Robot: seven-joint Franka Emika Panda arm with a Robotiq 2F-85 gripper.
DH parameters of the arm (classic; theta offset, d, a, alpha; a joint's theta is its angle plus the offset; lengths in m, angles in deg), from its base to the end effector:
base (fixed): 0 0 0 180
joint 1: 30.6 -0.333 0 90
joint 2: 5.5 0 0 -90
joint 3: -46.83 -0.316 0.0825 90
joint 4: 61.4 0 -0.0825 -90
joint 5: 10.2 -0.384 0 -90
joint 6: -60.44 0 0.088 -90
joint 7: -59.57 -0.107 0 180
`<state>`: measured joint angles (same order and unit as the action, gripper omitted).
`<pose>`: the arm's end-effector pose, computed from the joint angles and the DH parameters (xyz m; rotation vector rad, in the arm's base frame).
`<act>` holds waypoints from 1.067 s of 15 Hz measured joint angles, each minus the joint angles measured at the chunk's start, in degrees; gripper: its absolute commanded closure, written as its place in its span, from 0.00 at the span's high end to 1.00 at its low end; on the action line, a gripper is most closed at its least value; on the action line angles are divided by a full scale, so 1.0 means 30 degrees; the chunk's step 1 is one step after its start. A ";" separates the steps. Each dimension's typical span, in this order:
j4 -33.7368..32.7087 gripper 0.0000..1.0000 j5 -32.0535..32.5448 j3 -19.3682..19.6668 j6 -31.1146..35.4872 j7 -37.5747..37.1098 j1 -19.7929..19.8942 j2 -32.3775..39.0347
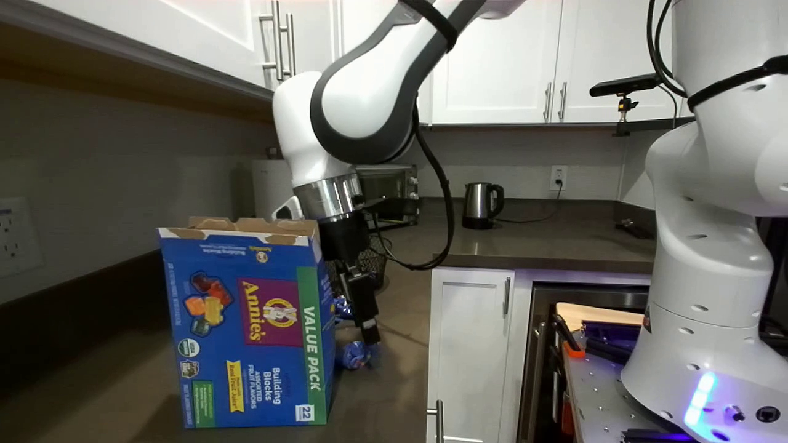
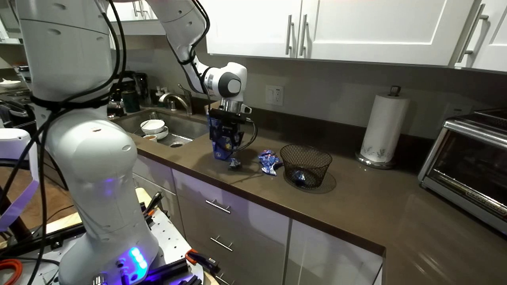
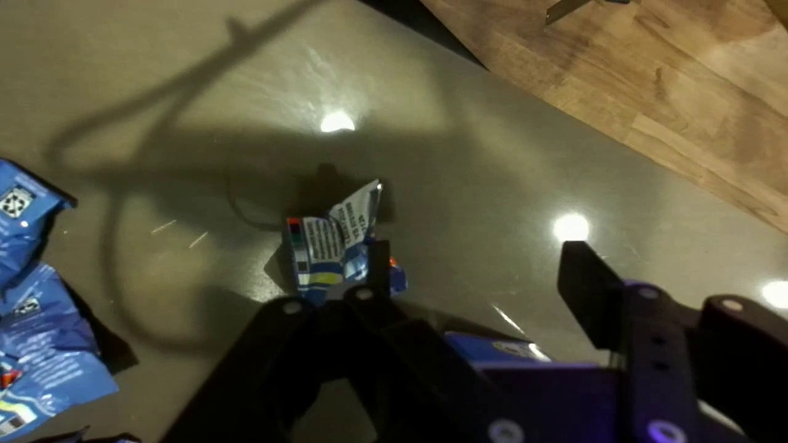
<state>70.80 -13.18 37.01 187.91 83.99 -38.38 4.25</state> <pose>0.4712 0.1523 0.2546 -2.8547 -1.0384 0.3762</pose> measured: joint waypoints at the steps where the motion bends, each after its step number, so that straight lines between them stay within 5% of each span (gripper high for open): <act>1: 0.0003 1.00 0.0004 -0.0005 0.0099 0.0000 0.0001 0.0267; 7: 0.0034 1.00 0.0873 0.0008 0.1705 -0.0081 0.0001 0.1949; 8: 0.0033 0.78 0.1021 0.0008 0.2020 -0.0091 -0.0004 0.2187; 16: 0.0032 0.26 0.2064 0.0009 0.2982 -0.0722 -0.0020 0.2930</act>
<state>70.90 -6.98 37.04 196.85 81.82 -38.44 13.04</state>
